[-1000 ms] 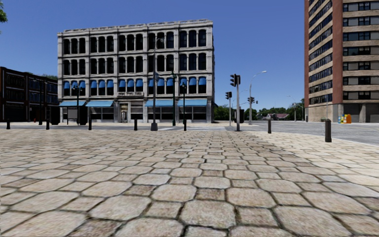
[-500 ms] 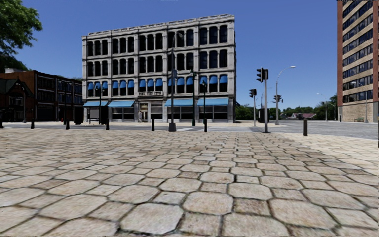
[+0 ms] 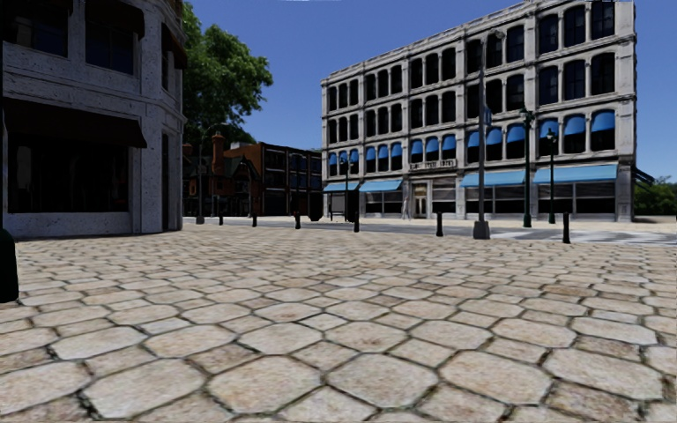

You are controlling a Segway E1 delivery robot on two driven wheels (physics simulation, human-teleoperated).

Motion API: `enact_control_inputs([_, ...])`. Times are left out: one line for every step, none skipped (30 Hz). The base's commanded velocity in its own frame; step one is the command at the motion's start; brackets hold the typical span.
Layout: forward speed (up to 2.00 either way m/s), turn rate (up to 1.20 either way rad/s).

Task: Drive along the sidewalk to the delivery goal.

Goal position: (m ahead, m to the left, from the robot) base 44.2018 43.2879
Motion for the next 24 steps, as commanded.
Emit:
enact_control_inputs([2.00, 0.00])
enact_control_inputs([2.00, 0.00])
enact_control_inputs([2.00, 0.00])
enact_control_inputs([2.00, 0.00])
enact_control_inputs([2.00, 0.00])
enact_control_inputs([2.00, 0.00])
enact_control_inputs([2.00, 0.00])
enact_control_inputs([2.00, 0.00])
enact_control_inputs([2.00, 0.00])
enact_control_inputs([2.00, 0.00])
enact_control_inputs([2.00, 0.00])
enact_control_inputs([2.00, 0.00])
enact_control_inputs([2.00, 0.00])
enact_control_inputs([2.00, 0.00])
enact_control_inputs([2.00, 0.00])
enact_control_inputs([2.00, 0.00])
enact_control_inputs([2.00, 0.00])
enact_control_inputs([2.00, 0.00])
enact_control_inputs([2.00, 0.00])
enact_control_inputs([2.00, 0.00])
enact_control_inputs([2.00, 0.00])
enact_control_inputs([2.00, 0.00])
enact_control_inputs([2.00, 0.00])
enact_control_inputs([2.00, 0.00])
